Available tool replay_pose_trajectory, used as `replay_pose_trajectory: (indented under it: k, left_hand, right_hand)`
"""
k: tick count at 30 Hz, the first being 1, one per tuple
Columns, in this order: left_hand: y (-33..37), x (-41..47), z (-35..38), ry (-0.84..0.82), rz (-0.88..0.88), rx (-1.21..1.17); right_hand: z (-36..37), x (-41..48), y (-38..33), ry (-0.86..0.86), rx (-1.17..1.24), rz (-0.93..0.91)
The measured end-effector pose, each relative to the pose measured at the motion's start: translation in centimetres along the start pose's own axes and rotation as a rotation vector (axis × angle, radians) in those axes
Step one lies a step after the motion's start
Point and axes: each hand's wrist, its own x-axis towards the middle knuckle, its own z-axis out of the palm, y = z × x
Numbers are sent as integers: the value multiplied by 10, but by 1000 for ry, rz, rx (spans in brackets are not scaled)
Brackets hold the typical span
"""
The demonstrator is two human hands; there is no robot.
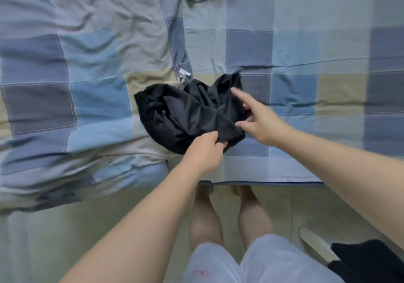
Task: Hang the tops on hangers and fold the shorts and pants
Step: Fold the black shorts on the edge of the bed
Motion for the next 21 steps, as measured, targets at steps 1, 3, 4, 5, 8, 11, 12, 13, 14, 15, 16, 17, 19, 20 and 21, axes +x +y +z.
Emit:
replay_pose_trajectory:
  k: [1,3,4,5,8,11,12,13,14,15,16,17,19,20,21]
  left_hand:
    - [12,-19,4,-17,16,-6]
    - [34,-55,12,-28,44,-30]
    - [45,-72,16,-30,64,-32]
    - [56,-88,19,-31,85,-31]
    - [88,-128,24,6,139,-21]
    - [114,-158,20,104,208,-66]
    - [123,-168,18,137,247,-107]
    - [132,-179,15,174,293,-156]
    - [141,-189,12,209,330,-209]
    - [152,-199,8,237,345,-270]
    - [162,-208,4,250,342,-327]
    - [173,-218,0,252,339,-379]
    - [193,-235,-9,261,360,-500]
    - [202,-243,-13,277,369,-583]
    - [210,-250,-17,293,374,-664]
  right_hand:
    - [-8,-20,-4,-21,-27,-19]
    - [-25,-60,-11,-33,-70,-23]
    - [-35,-79,-15,-6,-84,-17]
    - [-46,-98,-18,32,-101,-7]
    - [-76,-146,-32,111,-165,23]
    - [-104,-188,-44,179,-215,-20]
    - [-113,-202,-46,204,-222,-52]
    - [-120,-214,-49,223,-223,-85]
    - [-125,-224,-53,232,-221,-113]
    - [-131,-234,-56,236,-218,-135]
    - [-136,-242,-59,242,-213,-154]
    - [-142,-250,-63,253,-200,-173]
    - [-154,-265,-71,294,-174,-219]
    - [-161,-272,-74,323,-168,-243]
    - [-168,-278,-78,356,-164,-267]
